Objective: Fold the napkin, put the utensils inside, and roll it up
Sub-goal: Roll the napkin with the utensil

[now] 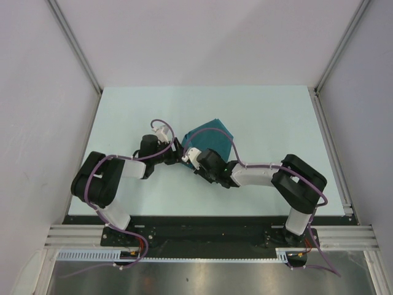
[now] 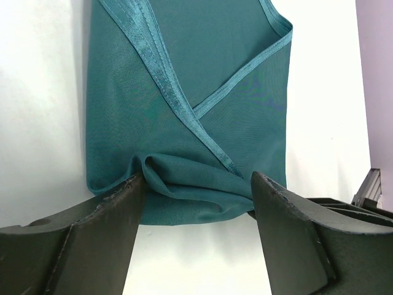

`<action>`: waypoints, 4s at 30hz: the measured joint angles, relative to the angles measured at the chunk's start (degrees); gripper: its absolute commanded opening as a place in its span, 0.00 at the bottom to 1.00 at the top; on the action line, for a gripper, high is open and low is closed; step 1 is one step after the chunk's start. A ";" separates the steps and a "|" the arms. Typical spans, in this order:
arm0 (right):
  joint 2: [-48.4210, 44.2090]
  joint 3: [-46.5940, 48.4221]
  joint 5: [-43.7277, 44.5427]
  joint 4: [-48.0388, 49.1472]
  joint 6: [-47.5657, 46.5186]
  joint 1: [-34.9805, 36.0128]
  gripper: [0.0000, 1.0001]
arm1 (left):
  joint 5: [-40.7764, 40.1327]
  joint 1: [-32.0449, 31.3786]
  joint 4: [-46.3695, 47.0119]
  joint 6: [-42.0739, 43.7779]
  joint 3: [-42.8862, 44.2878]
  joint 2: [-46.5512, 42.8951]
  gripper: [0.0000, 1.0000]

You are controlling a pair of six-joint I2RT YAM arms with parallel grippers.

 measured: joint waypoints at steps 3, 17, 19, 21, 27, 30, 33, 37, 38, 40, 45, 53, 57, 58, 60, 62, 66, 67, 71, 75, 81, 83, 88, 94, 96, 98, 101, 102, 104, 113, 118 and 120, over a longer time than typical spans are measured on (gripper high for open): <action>0.09 0.81 -2.95 -1.46 0.83 -1.16 0.10 | 0.26 0.15 -0.07 0.00 0.00 0.00 0.77; 4.66 10.93 -24.33 -14.71 7.10 -9.33 0.00 | -2.58 2.95 -9.64 1.81 -0.22 -7.37 0.82; 5.33 11.98 -27.65 -16.31 8.04 -10.60 0.00 | -3.74 3.17 -10.91 2.64 -0.85 -9.09 0.82; 6.03 12.81 -30.67 -17.29 8.72 -11.76 0.00 | -4.96 3.21 -12.11 3.43 -2.05 -11.21 0.83; 9.46 16.33 -39.45 -20.50 10.58 -15.30 0.00 | -6.03 3.26 -13.77 5.68 -5.49 -16.15 0.82; 12.22 19.17 -43.15 -22.56 11.41 -16.98 0.00 | -5.07 3.26 -13.60 6.01 -5.95 -17.14 0.81; 14.56 20.98 -46.01 -24.04 11.91 -18.21 0.00 | -1.97 3.26 -12.04 5.03 -6.01 -16.98 0.81; 16.04 22.12 -48.85 -25.09 12.44 -19.56 0.00 | 3.43 3.02 -7.91 2.34 -5.99 -14.25 0.80; 16.28 22.18 -49.46 -25.11 12.48 -19.85 0.00 | 4.66 2.80 -7.04 1.40 -5.92 -12.94 0.80; 16.63 22.29 -50.42 -25.11 12.96 -20.26 0.00 | 6.84 1.95 -5.75 -0.20 -5.88 -10.25 0.80; 17.20 22.51 -51.76 -25.22 13.64 -20.83 0.00 | 10.29 -1.29 -2.71 -3.72 -4.92 -5.66 0.80; 17.49 22.62 -52.28 -25.27 14.27 -21.09 0.00 | 12.46 -3.39 4.33 -8.81 -2.43 -2.38 0.80; 17.51 22.62 -52.30 -25.24 14.40 -21.14 0.00 | 12.44 -3.41 6.71 -9.77 -1.51 -0.17 0.80; 17.51 22.62 -52.30 -25.24 14.40 -21.14 0.00 | 12.44 -3.41 7.10 -9.92 -1.38 0.26 0.80; 17.51 22.62 -52.33 -25.24 14.40 -21.14 0.00 | 12.31 -3.41 8.00 -10.05 -1.01 1.25 0.80; 17.51 22.62 -52.33 -25.22 14.43 -21.14 0.00 | 12.15 -3.41 8.74 -10.01 -0.55 2.25 0.80; 17.51 22.62 -52.35 -25.20 14.62 -21.16 0.00 | 10.84 -3.39 9.27 -9.40 -0.26 3.72 0.80; 17.51 22.62 -52.37 -25.20 14.67 -21.16 0.02 | 10.47 -3.34 9.27 -9.14 -0.26 3.87 0.80; 17.51 22.60 -52.37 -25.16 14.86 -21.22 0.05 | 9.14 -2.78 9.29 -7.93 -0.26 4.09 0.80; 17.51 22.56 -52.41 -25.05 15.41 -21.31 0.16 | 8.35 -1.86 9.55 -7.32 -0.26 4.52 0.80; 16.09 21.59 -51.87 -24.76 15.82 -21.40 0.32 | 8.17 -1.16 10.62 -7.37 -0.28 5.70 0.80; 15.02 20.79 -51.23 -24.61 15.87 -21.44 0.36 | 8.20 -0.94 11.32 -7.45 -0.28 6.12 0.80; 12.15 19.30 -49.57 -24.33 15.89 -21.49 0.41 | 8.26 -0.26 12.37 -7.50 -0.33 6.36 0.81; 12.09 19.28 -47.63 -23.61 15.85 -21.16 0.36 | 8.37 0.33 11.47 -7.43 -0.55 4.72 0.82; 12.09 19.28 -47.19 -23.61 15.85 -21.00 0.32 | 8.28 0.76 10.64 -7.17 -0.55 3.76 0.82; 12.11 19.28 -46.97 -23.58 15.85 -20.85 0.25 | 8.02 1.31 9.35 -6.32 -0.55 2.82 0.82; 12.31 19.28 -46.84 -23.50 15.78 -20.68 0.20 | 7.72 2.16 6.56 -4.35 -0.52 1.55 0.83; 12.48 19.28 -46.84 -23.43 15.80 -20.63 0.20 | 7.37 2.36 5.25 -3.32 -0.50 0.94 0.83; 12.85 19.26 -46.84 -23.26 15.85 -20.61 0.18 | 6.05 2.64 2.14 -0.98 -0.17 -0.55 0.83; 13.25 19.23 -47.01 -22.91 15.85 -20.61 0.17 | 0.55 2.86 -5.20 8.74 1.51 -5.07 0.83; 13.75 19.23 -47.30 -22.73 15.85 -20.61 0.17 | -0.94 2.89 -5.77 11.78 1.51 -5.11 0.84; 13.86 19.23 -47.39 -22.73 15.85 -20.61 0.16 | -0.98 2.89 -5.51 12.33 1.51 -5.09 0.84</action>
